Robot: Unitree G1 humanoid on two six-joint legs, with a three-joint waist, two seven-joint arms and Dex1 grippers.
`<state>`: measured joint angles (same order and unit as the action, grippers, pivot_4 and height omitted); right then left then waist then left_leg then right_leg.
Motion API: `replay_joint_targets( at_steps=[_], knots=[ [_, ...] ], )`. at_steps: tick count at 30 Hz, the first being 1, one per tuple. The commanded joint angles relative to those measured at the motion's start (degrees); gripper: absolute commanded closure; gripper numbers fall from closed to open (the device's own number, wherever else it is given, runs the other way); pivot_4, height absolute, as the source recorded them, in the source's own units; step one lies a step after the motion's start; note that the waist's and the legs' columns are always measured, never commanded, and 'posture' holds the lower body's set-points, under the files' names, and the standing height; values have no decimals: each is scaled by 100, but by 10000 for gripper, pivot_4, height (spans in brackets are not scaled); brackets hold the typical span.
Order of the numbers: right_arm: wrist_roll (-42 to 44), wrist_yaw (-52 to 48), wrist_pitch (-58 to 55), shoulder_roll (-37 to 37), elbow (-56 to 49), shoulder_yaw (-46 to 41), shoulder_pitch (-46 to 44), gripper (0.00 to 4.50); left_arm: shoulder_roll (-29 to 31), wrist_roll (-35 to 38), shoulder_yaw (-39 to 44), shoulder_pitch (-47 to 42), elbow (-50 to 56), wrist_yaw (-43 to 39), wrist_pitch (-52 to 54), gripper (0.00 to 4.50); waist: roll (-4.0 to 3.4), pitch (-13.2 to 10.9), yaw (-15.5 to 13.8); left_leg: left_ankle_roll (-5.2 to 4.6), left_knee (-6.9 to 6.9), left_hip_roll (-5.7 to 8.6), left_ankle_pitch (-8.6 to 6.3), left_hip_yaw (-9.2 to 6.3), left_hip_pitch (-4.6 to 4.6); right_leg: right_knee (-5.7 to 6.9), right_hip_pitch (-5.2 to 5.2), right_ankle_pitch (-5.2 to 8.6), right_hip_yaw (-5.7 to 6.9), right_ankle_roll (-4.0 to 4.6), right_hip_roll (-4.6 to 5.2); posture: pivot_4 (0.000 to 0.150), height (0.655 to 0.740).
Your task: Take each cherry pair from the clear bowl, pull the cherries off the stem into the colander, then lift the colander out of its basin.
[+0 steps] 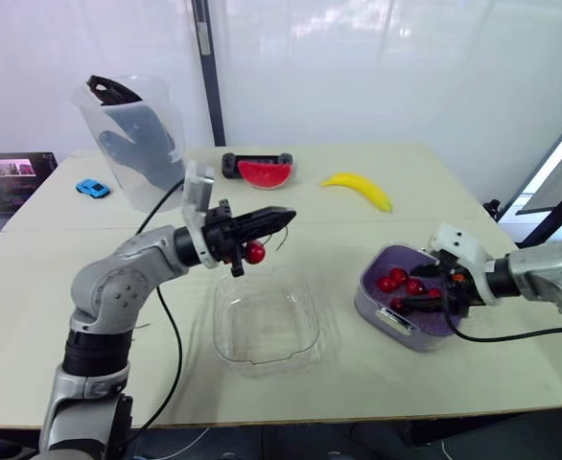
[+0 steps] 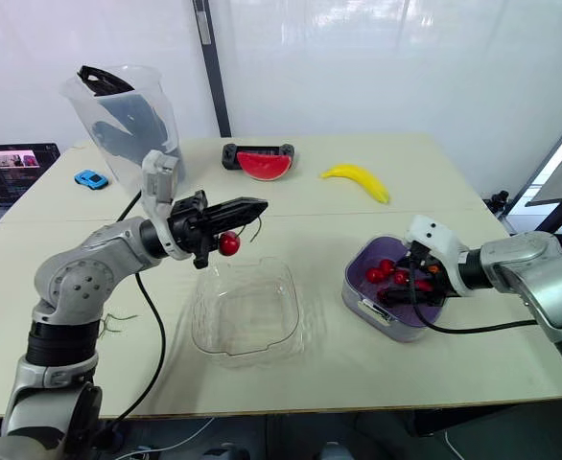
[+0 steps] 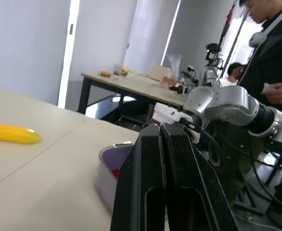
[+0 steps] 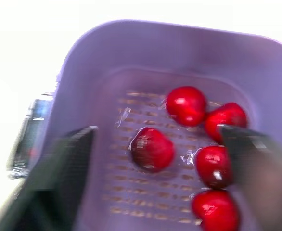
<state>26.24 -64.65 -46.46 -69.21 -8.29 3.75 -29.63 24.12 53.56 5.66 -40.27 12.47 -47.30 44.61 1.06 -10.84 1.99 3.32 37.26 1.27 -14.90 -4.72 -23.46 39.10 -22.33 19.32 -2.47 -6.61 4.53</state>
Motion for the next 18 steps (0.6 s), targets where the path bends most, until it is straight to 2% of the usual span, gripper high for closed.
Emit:
replay_joint_targets(
  at_steps=[1,10,13,18],
  knots=[
    [545,-218,-440,-68,-268,-595,-481,351,-63,240,145,-121,240,99,-19,45000,0,0,9,0,0,0,0,0,0,0,0,0,0,0,0,1500,7400],
    [2402,757,-1936,1792,-1041,-1101,-1368,351,-290,619,199,-279,155,349,15,45000,1,0,21,0,0,-2,0,-4,-1,0,-1,0,2,1,-3,1500,7400],
    [3169,1781,-2168,3357,-1170,-1078,-1606,351,-374,640,96,-326,172,374,31,45000,7,3,51,1,7,-3,1,-7,-1,2,2,-1,3,0,-4,1500,7400],
    [3207,2645,-2168,4443,-1151,-859,-1673,351,-398,647,52,-383,164,399,32,45000,6,3,15,19,2,2,11,-12,-3,8,-4,-1,6,1,1,1500,7400]
  ],
)
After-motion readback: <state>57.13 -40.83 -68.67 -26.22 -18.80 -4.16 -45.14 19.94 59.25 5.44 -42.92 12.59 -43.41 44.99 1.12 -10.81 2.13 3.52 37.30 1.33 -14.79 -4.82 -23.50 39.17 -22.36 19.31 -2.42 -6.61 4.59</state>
